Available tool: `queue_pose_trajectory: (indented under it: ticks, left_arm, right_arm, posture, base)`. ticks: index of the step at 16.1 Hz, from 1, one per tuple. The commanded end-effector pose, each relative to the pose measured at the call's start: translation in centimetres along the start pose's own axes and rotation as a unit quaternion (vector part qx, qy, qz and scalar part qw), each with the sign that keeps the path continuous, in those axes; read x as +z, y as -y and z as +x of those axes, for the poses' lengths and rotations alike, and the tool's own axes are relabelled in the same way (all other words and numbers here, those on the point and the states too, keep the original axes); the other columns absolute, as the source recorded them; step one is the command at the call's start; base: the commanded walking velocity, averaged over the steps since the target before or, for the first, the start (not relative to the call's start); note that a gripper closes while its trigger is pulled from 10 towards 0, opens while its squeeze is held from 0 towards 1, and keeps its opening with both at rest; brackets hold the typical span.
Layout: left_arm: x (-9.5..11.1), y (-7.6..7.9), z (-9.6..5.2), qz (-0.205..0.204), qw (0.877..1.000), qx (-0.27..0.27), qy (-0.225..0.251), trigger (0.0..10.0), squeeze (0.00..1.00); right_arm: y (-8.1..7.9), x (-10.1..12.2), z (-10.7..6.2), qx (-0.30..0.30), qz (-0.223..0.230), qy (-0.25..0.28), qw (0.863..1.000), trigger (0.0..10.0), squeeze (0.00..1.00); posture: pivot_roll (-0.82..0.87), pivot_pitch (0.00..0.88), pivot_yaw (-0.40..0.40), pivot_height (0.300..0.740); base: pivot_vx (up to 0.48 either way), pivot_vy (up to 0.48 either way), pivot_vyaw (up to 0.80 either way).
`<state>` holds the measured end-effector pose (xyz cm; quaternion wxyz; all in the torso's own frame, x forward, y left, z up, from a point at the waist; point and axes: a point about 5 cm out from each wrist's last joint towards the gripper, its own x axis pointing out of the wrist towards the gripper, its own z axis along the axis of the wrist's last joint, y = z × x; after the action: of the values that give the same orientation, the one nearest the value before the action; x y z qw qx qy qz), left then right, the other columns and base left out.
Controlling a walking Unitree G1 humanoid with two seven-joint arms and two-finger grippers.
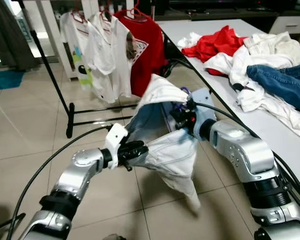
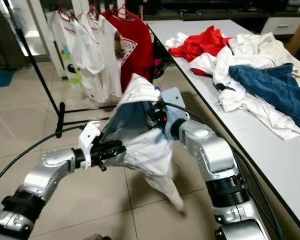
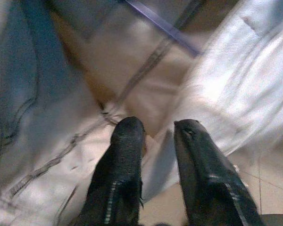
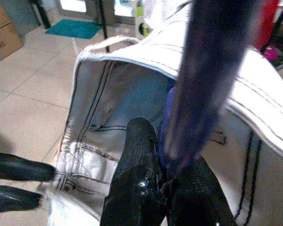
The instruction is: Hang hanger
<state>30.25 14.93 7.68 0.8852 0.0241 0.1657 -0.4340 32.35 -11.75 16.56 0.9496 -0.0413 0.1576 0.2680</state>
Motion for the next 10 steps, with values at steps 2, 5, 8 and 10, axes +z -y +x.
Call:
queue_pose_trajectory:
  ticks: [2,5,8,10]
  left_arm:
    - [1.9,0.3,-1.2,0.000,0.998,-0.014,0.053,10.0,1.00]
    - [5.0,1.3,-2.0,-0.003,0.989,0.002,0.147,10.0,1.00]
    - [6.6,1.7,-2.9,0.010,0.985,0.062,0.158,10.0,0.00]
    - [6.8,1.3,-3.7,0.031,0.980,0.135,0.144,10.0,0.00]
  right_arm:
    - [1.3,0.0,-0.9,-0.035,-0.002,0.009,0.999,10.0,0.00]
    - [1.2,-1.4,-0.9,-0.052,0.012,0.011,0.999,10.0,0.00]
    - [0.6,-2.3,-1.1,-0.079,0.035,0.022,0.996,10.0,0.00]
    - [0.3,-3.1,-1.5,-0.088,0.040,0.025,0.995,10.0,0.00]
  posture:
    - [-0.17,0.000,0.011,0.740]
    - [-0.16,0.000,0.004,0.740]
    - [-0.13,0.000,0.012,0.740]
    - [-0.11,0.000,0.009,0.740]
  base:
    - [0.000,0.000,0.00]
    - [0.000,0.000,0.00]
    - [0.000,0.000,0.00]
    - [0.000,0.000,0.00]
